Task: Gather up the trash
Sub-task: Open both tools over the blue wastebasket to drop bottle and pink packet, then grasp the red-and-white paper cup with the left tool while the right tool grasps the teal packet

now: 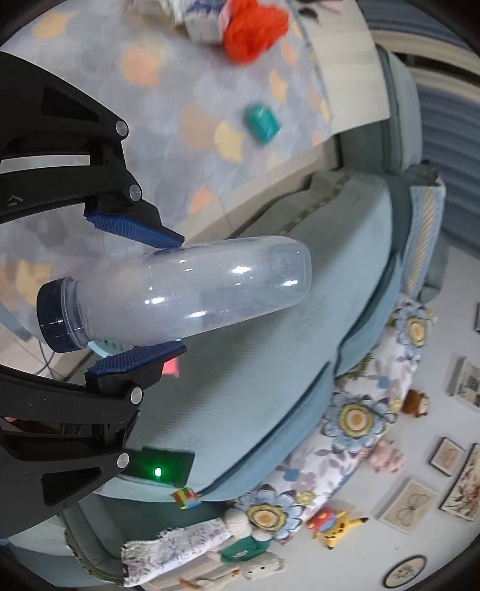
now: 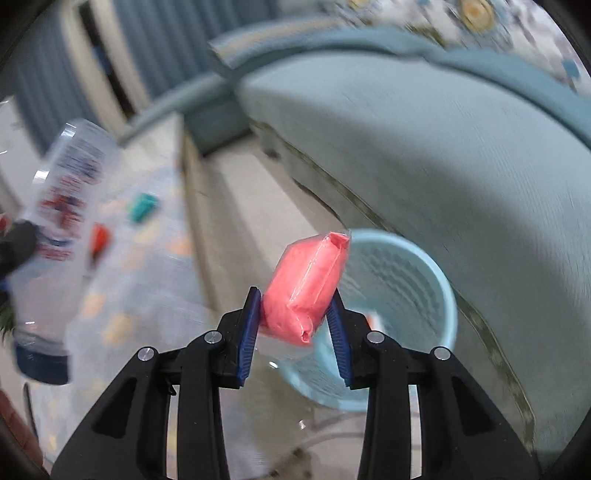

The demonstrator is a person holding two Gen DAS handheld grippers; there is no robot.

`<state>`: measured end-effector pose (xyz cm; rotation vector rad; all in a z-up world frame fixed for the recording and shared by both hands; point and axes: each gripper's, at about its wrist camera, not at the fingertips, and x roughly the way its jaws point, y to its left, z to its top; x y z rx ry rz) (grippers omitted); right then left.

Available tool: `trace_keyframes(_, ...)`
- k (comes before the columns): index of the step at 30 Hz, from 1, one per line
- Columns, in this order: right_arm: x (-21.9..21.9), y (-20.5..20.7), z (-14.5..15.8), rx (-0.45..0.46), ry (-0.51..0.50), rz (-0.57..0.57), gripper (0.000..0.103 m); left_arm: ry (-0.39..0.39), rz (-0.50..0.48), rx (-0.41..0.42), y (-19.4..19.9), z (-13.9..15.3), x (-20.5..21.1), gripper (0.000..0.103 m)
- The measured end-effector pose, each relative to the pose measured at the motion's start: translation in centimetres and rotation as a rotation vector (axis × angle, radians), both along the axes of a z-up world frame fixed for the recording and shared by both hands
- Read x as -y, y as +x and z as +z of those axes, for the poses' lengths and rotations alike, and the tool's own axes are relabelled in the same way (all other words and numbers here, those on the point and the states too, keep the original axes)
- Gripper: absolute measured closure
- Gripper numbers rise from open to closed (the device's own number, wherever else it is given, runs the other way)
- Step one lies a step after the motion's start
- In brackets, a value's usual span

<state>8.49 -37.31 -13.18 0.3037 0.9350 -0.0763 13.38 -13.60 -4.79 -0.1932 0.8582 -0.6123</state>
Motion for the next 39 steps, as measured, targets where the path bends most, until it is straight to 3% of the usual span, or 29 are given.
trace_keyframes(7, 3.2, 0.4, -4.4, -0.11, 0.031, -0.085, 0.068, 0.052, -0.033, -0.08, 1.3, -5.3, 3.0, 0.053)
trace_keyframes(12, 4.5, 0.4, -5.6, -0.136, 0.063, -0.119, 0.067, 0.07, -0.026, -0.109, 2.2, -6.4, 3.3, 0.05)
trace_keyframes(15, 4.5, 1.0, -6.2, -0.138, 0.064, -0.134, 0.056, 0.07, -0.012, -0.108, 2.6, -6.5, 2.9, 0.039)
trace_keyframes(18, 4.9, 1.5, -6.4, -0.133, 0.066, -0.142, 0.052, 0.084, -0.001, -0.091, 2.7, -6.3, 2.5, 0.039)
trace_keyframes(28, 3.2, 0.6, -3.8, -0.067, 0.042, -0.106, 0.052, 0.055, 0.012, -0.049, 1.9, -5.0, 0.7, 0.039)
trace_keyframes(39, -2.7, -0.2, 2.2, 0.166, 0.07, 0.033, 0.052, -0.032, 0.102, 0.023, 1.0, -0.9, -4.9, 0.039)
